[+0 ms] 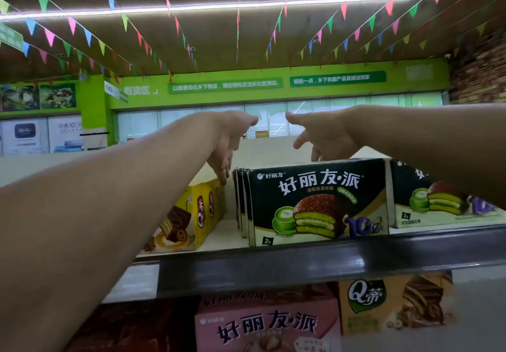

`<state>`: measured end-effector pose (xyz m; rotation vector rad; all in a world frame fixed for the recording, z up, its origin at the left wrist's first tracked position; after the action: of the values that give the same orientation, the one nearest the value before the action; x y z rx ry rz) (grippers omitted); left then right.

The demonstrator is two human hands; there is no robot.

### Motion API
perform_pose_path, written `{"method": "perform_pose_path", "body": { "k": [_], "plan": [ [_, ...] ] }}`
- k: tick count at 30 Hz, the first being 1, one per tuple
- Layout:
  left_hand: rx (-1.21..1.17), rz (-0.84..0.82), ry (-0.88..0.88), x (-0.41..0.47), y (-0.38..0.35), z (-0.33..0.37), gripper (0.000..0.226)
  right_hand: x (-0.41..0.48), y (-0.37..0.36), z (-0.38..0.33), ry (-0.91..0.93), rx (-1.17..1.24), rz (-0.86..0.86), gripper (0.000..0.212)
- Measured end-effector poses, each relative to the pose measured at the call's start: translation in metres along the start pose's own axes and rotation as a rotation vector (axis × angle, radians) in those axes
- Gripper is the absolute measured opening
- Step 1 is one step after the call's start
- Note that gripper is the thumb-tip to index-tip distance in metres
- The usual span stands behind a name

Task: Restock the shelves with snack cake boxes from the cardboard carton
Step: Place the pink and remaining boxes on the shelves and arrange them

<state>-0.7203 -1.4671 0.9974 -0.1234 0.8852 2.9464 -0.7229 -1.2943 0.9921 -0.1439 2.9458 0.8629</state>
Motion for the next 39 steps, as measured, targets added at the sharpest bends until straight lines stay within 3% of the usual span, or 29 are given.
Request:
{"method": "perform_pose_path", "body": {
  "k": [4, 12, 16, 20, 25, 28, 39],
  "plan": [
    [-0.017, -0.027, -0.108, -0.028, -0.003, 0.003, 0.092, -0.032, 0.005, -0.005, 0.056, 0.034, 0.054, 0.091],
    [-0.186, 0.105, -0.289, -0.068, -0.021, -0.045, 0.080, -0.079, 0.026, 0.017, 0.122, 0.102, 0.262, 0.089],
    [-0.290, 0.017, -0.284, -0.072, -0.048, -0.067, 0.078, -0.091, 0.034, 0.022, 0.165, 0.180, 0.292, 0.087],
    [-0.389, 0.040, -0.344, -0.076, -0.055, -0.063, 0.073, -0.099, 0.026, 0.039, 0.163, 0.313, 0.292, 0.084],
    [-0.469, 0.072, -0.344, -0.082, -0.061, -0.060, 0.057, -0.099, 0.019, 0.063, 0.206, 0.624, 0.366, 0.071],
    [-0.502, 0.037, -0.349, -0.081, -0.066, -0.057, 0.059, -0.093, 0.009, 0.075, 0.202, 0.754, 0.375, 0.064],
    [-0.671, 0.111, -0.306, -0.063, -0.051, -0.062, 0.054, -0.071, -0.015, 0.060, 0.195, 0.764, 0.370, 0.042]
  ]
}}
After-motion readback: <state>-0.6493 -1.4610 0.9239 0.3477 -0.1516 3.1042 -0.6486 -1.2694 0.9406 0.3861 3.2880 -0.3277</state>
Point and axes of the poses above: each hand's wrist, its own x-axis towards the middle knuckle, its own y-axis out of the back of the hand, z = x × y, the point moved 9 cm from there along x, towards the middle knuckle, and after that the axes turned 4 degrees about x, right-handed, at the moved point
